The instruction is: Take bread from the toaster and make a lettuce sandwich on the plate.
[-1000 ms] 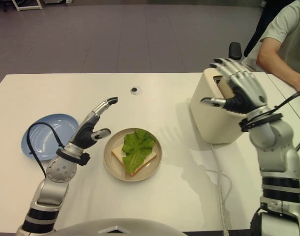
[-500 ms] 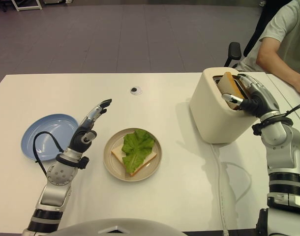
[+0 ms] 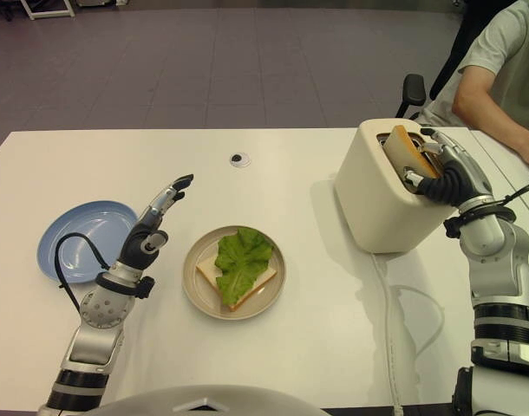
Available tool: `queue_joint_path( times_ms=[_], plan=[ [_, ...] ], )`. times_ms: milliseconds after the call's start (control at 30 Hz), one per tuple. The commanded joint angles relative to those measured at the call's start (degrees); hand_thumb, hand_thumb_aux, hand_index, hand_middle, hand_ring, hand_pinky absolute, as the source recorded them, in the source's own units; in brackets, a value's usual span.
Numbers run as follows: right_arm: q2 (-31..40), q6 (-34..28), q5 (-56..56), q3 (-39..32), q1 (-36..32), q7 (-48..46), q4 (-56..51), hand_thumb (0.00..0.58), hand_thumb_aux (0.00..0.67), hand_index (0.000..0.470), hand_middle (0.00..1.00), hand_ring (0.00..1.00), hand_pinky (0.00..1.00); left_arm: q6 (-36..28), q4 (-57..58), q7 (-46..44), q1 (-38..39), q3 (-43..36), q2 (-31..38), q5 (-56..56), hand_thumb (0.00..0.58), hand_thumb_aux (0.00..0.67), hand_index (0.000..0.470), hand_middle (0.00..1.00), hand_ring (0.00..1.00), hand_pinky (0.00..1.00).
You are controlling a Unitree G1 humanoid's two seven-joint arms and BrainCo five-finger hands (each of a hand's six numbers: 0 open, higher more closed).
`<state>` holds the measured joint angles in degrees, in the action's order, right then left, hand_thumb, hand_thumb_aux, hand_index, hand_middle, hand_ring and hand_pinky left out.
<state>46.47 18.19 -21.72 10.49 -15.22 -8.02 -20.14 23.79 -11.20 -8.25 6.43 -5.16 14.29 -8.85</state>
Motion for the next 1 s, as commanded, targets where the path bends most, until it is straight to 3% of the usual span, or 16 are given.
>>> queue_joint_path(
  times_ms=[33,800,1000],
  plan=[
    [0.18,0.18,0.84,-0.02,-0.71,0.82,0.82,0.58,0.67,0.47,0.0,0.0,0.0,-0.14,0.74,0.05,0.35,0.04,0.36,-1.48,0.0,0.0,0.0,0.0,0.0,0.0],
    [0.27,-3.83,4.14,2.06,-7.36,1.27,7.85,0.58,0.67,0.47,0.0,0.0,0.0,0.57,1.72,1.1,0.26,0.61,-0.06,-2.2,0.0,0.0,0.0,0.0,0.0,0.0],
    [-0.7,1.53,3.68,-0.41,-8.34,1.19,12.75,0.58,0.67,0.47,0.0,0.0,0.0,1.06,2.06,1.27,0.03,0.91,0.14,-1.94,0.0,0.0,0.0,0.0,0.0,0.0]
  ],
)
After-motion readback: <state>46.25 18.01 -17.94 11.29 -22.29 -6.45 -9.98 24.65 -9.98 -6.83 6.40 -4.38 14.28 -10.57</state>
